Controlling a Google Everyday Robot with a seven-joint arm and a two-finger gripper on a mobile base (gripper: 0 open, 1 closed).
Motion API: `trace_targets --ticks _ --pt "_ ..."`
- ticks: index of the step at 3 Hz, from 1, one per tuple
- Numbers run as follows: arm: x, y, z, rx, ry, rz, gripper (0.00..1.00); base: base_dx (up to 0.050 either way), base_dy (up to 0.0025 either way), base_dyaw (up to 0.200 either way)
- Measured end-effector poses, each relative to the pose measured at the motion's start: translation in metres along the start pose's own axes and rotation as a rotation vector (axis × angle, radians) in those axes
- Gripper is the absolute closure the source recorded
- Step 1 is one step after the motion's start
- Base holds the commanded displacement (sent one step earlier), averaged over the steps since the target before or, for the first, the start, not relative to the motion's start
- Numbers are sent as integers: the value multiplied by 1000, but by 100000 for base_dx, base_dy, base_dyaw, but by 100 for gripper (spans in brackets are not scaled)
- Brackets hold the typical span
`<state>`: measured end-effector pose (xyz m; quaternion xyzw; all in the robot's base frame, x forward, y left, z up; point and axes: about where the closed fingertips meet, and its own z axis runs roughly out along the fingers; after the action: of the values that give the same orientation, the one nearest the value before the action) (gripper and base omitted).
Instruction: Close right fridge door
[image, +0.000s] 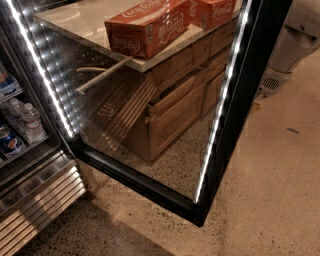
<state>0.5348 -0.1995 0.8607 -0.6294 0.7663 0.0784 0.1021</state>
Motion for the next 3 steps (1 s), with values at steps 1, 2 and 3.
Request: trace_targets --ticks 1,2,3 --pt "0 0 0 0 0 0 100 -3636 -258 13839" --pt "0 0 0 0 0 0 100 -3786 -254 13056" --pt "0 0 0 0 0 0 100 0 -3 19660"
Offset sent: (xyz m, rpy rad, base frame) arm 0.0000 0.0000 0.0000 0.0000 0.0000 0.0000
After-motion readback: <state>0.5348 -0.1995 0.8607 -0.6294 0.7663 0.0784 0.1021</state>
